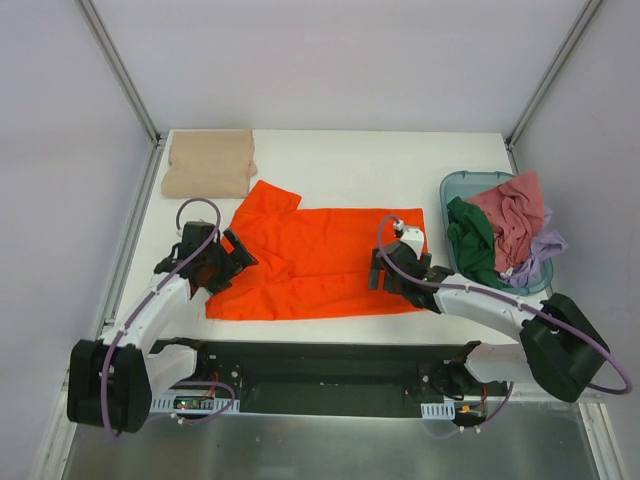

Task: Fold and stack the t-shirts
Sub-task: Fold the flattened tshirt in 1/3 of the way, then grap the side of the flattened tshirt furthest away from the robot with both arms

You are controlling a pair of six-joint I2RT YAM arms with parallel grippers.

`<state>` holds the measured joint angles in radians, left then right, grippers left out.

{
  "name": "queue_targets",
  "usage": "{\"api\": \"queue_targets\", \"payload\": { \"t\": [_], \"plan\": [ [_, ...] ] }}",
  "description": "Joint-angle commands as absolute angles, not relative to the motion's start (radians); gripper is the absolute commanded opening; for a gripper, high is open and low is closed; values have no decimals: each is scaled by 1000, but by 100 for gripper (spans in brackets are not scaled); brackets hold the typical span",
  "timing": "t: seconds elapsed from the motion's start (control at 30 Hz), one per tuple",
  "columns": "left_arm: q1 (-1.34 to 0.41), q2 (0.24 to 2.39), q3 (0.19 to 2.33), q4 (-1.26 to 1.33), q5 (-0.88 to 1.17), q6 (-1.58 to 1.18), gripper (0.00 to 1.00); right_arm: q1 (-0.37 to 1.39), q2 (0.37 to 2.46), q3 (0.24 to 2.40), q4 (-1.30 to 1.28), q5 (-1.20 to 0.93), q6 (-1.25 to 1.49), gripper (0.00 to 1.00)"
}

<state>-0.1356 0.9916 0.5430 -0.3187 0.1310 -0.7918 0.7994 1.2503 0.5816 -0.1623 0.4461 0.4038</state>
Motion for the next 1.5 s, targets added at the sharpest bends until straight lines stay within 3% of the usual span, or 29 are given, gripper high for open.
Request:
{"api": "queue_targets", "payload": {
  "t": [0.0, 0.23, 0.53, 0.7, 0.93, 1.2, 1.47],
  "plan": [
    [-130, 1101, 546, -253, 138, -767, 99, 729, 1279, 569, -192, 413, 488, 96],
    [-130, 1045, 459, -348, 37, -795, 99, 723, 1174, 497, -368, 431, 526, 96],
    [-130, 895, 348, -520, -20, -873, 99, 736, 976, 365, -350, 279, 545, 96],
    [-130, 763, 385, -698, -145, -934, 99, 765, 943, 380, -334, 250, 482, 96],
    [-130, 701, 540, -704, -196, -894, 99, 769, 914, 472, -357, 288, 408, 96],
    [-130, 995, 854, -563, -85, -770, 99, 736, 891, 655, -374, 526, 325, 96],
    [-150, 1591, 1371, -540, -15, -611, 96, 568, 1123, 870, -353, 503, 199, 96]
  ]
}}
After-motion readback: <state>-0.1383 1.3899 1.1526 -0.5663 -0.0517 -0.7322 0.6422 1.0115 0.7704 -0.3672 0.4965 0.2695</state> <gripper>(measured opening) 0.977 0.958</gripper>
